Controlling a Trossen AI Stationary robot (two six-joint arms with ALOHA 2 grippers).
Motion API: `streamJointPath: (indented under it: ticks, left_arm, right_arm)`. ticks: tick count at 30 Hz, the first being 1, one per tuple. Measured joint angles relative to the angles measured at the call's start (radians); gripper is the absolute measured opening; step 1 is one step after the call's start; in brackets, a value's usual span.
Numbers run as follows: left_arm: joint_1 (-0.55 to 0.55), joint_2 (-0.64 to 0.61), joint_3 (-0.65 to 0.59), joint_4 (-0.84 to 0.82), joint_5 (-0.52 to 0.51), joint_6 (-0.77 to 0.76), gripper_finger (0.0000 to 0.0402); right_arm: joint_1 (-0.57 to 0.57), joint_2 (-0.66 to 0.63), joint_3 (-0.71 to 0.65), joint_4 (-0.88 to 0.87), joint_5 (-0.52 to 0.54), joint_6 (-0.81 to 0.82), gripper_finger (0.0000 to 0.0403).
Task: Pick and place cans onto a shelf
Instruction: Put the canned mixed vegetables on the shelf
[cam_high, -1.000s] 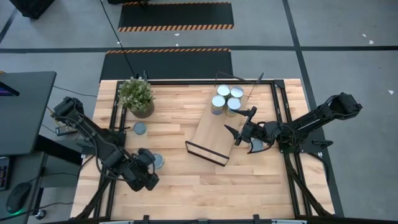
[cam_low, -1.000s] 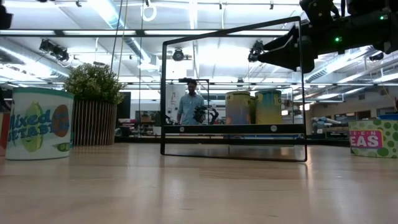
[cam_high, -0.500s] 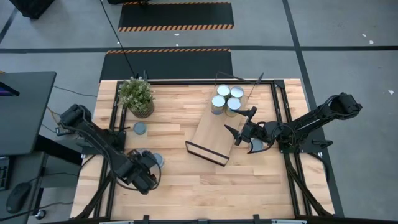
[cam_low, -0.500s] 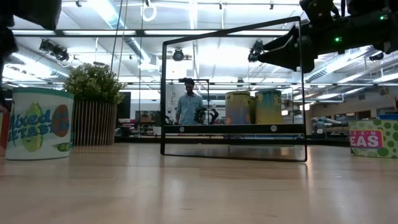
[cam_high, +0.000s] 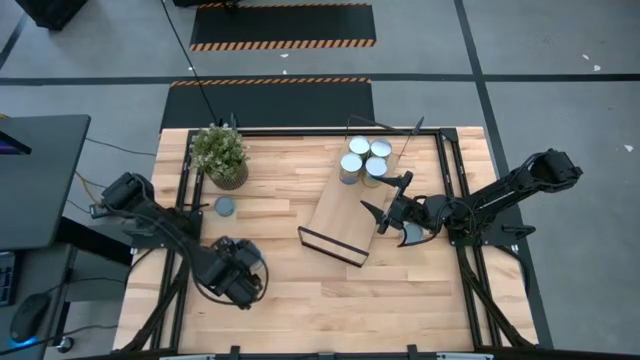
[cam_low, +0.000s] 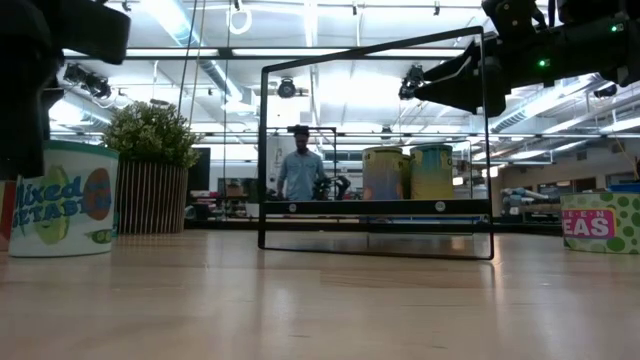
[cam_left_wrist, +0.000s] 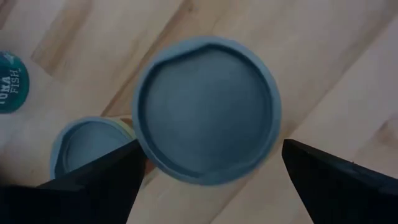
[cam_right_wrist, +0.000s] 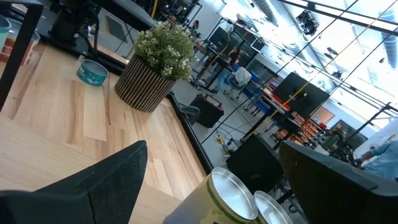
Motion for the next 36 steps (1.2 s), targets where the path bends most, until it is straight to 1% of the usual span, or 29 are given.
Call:
streamJointPath:
  ticks: [8, 15, 17, 21, 24, 27, 31, 33, 36]
  left_arm:
    - [0.049, 0.011, -0.016, 0.035, -0.002, 0.023, 0.0377]
    - [0.058, 0.01, -0.016, 0.042, -0.005, 0.031, 0.0372]
    - [0.058, 0.01, -0.016, 0.043, -0.004, 0.029, 0.0361]
    - [0.065, 0.01, -0.015, 0.043, 0.0, 0.026, 0.0323]
    - [0.089, 0.006, -0.015, 0.034, 0.021, 0.022, 0.0297]
    - [0.123, 0.004, -0.013, 0.019, 0.041, 0.017, 0.0284]
    - [0.177, -0.02, 0.025, -0.054, 0.048, 0.046, 0.0282]
    - [0.211, -0.049, 0.067, -0.104, 0.023, 0.052, 0.0282]
    - [0.28, -0.075, 0.146, -0.227, -0.015, 0.055, 0.0282]
  right_arm:
    - [0.0, 0.0, 0.0, 0.0, -0.002, 0.0, 0.0372]
    - [0.0, 0.0, 0.0, 0.0, -0.003, 0.0, 0.0372]
    - [0.0, 0.0, 0.0, 0.0, -0.003, 0.0, 0.0372]
    - [0.0, 0.0, 0.0, 0.0, -0.003, 0.001, 0.0372]
    - [0.0, 0.0, 0.0, -0.005, -0.005, 0.007, 0.0372]
    - [0.0, 0.0, 0.0, -0.017, -0.009, 0.008, 0.0372]
    - [0.001, 0.0, 0.0, -0.031, -0.008, 0.009, 0.0372]
    - [0.008, 0.0, 0.0, -0.031, -0.008, 0.009, 0.0372]
    - [0.015, 0.0, 0.0, -0.032, -0.011, 0.009, 0.0372]
